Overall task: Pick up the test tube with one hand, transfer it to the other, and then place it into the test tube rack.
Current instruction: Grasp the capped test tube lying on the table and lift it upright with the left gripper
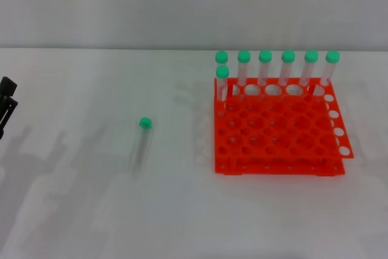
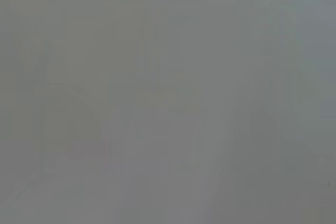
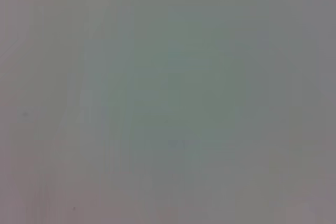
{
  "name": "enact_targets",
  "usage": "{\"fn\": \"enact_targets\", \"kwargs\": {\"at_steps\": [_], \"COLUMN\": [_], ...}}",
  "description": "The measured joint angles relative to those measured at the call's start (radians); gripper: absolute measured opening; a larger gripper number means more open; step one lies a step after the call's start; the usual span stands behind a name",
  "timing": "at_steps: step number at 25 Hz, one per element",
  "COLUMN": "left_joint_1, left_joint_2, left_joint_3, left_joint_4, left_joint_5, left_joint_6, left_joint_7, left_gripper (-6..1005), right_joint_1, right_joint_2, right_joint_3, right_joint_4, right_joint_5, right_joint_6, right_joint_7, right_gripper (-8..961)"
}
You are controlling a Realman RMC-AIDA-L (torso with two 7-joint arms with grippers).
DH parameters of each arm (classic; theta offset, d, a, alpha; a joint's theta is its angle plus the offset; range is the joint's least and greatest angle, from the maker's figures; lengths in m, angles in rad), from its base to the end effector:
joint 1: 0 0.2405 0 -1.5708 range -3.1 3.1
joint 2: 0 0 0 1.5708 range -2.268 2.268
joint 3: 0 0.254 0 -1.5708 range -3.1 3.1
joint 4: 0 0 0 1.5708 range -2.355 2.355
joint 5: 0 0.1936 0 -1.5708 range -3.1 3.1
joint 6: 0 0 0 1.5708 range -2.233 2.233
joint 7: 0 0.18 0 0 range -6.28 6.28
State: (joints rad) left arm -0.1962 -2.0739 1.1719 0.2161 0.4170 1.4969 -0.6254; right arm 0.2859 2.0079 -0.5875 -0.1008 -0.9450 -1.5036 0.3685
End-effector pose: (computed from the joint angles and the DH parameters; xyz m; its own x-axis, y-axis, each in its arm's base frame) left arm -0.3253 0.2857 0.0485 0.4705 -0.1909 0.8615 0.8265 -0.2465 -0.5061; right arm 0.3453 0.3002 0.0723 0.7176 0.2151 -0.6624 -0.6469 -0.1465 -0.7484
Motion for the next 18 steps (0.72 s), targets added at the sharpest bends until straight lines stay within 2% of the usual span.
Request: {"fn": "enact_targets", "kwargs": {"at_steps": [14, 16, 17, 18], "left_joint_1": [0.015, 0.021, 0.025, 0.025], "left_joint_2": [0.006, 0.020, 0.039, 0.044], "left_joint_3": [0.008, 0.007, 0.004, 0.003], "left_joint_4": [0.002, 0.021, 0.044, 0.051], "left_joint_5": [0.019, 0.064, 0.102, 0.113], "left_joint_6": [0.044, 0.045, 0.043, 0.042], "left_joint_7": [-0.101, -0.151, -0.213, -0.237], "left_gripper": [803, 802, 802, 802], "right_joint_1": [-0.006, -0.010, -0.011, -0.013], "right_joint_2": [-0.002, -0.003, -0.004, -0.005], "right_joint_3": [0.005, 0.005, 0.005, 0.005], "right_joint_4": [-0.024, -0.039, -0.046, -0.054], "right_joint_5": [0.053, 0.054, 0.054, 0.054], "right_joint_6": [-0.015, -0.015, -0.015, -0.015], "right_joint_7": [-0.010, -0.012, -0.014, -0.015], "right_gripper": [879, 878, 878, 878]}}
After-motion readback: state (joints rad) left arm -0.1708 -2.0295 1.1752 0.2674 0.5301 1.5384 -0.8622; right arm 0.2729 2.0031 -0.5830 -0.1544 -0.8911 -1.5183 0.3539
